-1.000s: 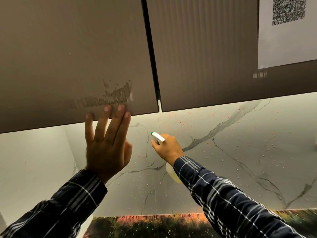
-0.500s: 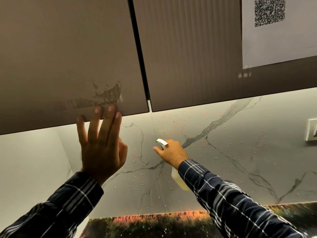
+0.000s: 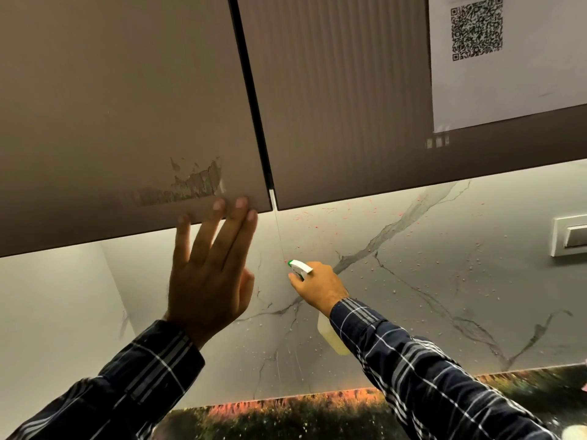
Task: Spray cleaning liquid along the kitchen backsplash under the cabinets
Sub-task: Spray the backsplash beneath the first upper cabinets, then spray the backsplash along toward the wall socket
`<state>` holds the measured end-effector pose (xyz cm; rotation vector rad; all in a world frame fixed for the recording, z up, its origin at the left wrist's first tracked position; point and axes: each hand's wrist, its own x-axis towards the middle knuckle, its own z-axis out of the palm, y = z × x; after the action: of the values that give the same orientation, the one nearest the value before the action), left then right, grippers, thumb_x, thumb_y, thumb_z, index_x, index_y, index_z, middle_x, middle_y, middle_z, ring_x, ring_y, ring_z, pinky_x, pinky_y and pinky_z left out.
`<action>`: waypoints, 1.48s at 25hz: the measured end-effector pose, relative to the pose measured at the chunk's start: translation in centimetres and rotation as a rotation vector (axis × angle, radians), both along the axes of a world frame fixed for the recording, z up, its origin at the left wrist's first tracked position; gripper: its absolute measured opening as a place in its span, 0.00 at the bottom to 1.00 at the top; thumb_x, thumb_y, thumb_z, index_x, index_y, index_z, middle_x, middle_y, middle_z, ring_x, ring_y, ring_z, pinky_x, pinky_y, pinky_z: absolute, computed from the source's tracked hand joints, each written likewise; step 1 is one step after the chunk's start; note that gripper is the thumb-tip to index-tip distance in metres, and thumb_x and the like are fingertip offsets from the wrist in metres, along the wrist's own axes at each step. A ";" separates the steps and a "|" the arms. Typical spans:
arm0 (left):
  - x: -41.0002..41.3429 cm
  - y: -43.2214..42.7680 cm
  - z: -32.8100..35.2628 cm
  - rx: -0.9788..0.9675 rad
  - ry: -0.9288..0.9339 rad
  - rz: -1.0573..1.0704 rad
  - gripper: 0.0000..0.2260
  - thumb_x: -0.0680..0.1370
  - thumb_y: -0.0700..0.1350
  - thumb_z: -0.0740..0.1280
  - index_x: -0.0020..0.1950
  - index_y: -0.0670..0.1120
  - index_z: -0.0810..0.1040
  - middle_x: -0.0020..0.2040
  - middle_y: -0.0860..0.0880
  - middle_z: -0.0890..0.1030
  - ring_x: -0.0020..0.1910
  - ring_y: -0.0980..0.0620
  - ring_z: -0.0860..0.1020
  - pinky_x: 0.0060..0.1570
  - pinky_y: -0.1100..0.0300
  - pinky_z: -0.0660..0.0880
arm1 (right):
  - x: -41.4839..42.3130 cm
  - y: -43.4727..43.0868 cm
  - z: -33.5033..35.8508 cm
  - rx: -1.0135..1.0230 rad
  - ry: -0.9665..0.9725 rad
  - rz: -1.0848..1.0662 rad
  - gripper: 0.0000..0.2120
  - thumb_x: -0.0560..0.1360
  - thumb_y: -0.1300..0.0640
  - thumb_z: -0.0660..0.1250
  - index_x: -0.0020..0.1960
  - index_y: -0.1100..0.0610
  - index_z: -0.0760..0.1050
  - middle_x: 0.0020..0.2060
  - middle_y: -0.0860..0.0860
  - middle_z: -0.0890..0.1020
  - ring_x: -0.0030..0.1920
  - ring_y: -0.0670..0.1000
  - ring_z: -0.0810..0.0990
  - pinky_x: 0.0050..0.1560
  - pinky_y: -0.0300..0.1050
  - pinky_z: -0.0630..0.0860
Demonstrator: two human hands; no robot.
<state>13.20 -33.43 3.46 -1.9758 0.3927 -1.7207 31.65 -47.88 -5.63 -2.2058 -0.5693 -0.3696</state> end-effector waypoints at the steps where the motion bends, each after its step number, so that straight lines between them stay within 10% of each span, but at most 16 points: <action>1: 0.1 -0.4 0.1 0.011 0.005 -0.005 0.35 0.77 0.44 0.64 0.82 0.44 0.54 0.83 0.45 0.55 0.85 0.46 0.49 0.81 0.37 0.48 | 0.0 0.1 -0.1 0.002 -0.019 0.001 0.17 0.77 0.42 0.66 0.40 0.55 0.73 0.34 0.51 0.77 0.34 0.54 0.75 0.32 0.42 0.67; 10: 0.7 -0.8 0.2 0.013 -0.039 0.012 0.36 0.76 0.44 0.66 0.82 0.44 0.56 0.81 0.43 0.61 0.81 0.41 0.57 0.81 0.38 0.48 | 0.1 -1.0 -0.8 0.117 -0.003 0.023 0.19 0.76 0.41 0.68 0.41 0.58 0.75 0.34 0.53 0.78 0.34 0.55 0.76 0.33 0.48 0.73; 17: 2.2 -1.3 -3.4 0.028 0.050 -0.068 0.37 0.79 0.48 0.60 0.85 0.47 0.46 0.86 0.48 0.45 0.85 0.46 0.47 0.81 0.39 0.42 | 0.6 -4.7 -0.9 0.889 0.568 0.043 0.15 0.80 0.46 0.61 0.59 0.56 0.73 0.42 0.56 0.83 0.35 0.54 0.79 0.43 0.55 0.81; 22: 2.6 -4.3 -0.1 -0.023 -0.082 -0.090 0.34 0.81 0.46 0.60 0.85 0.45 0.51 0.85 0.46 0.51 0.84 0.44 0.51 0.80 0.37 0.49 | -0.7 -6.2 1.1 0.700 0.493 0.158 0.17 0.81 0.40 0.60 0.57 0.53 0.70 0.40 0.58 0.80 0.35 0.58 0.83 0.37 0.50 0.83; 29: 2.9 -5.0 1.2 -0.023 -0.117 -0.064 0.35 0.77 0.43 0.66 0.83 0.45 0.56 0.82 0.44 0.60 0.81 0.43 0.57 0.79 0.37 0.52 | -1.7 -8.0 2.5 0.400 0.478 0.381 0.07 0.74 0.64 0.68 0.42 0.57 0.70 0.34 0.56 0.75 0.37 0.56 0.75 0.42 0.50 0.75; 37: 2.6 -4.5 1.2 0.012 -0.109 -0.069 0.36 0.78 0.43 0.63 0.85 0.45 0.53 0.82 0.45 0.61 0.80 0.42 0.61 0.80 0.38 0.51 | -2.8 -7.9 3.1 0.080 0.137 0.195 0.10 0.81 0.46 0.63 0.52 0.53 0.69 0.43 0.52 0.77 0.45 0.58 0.83 0.49 0.53 0.83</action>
<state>15.82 -37.96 4.69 -1.8705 0.4371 -1.8549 28.81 -55.81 -2.56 -2.0592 -0.6754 -0.1358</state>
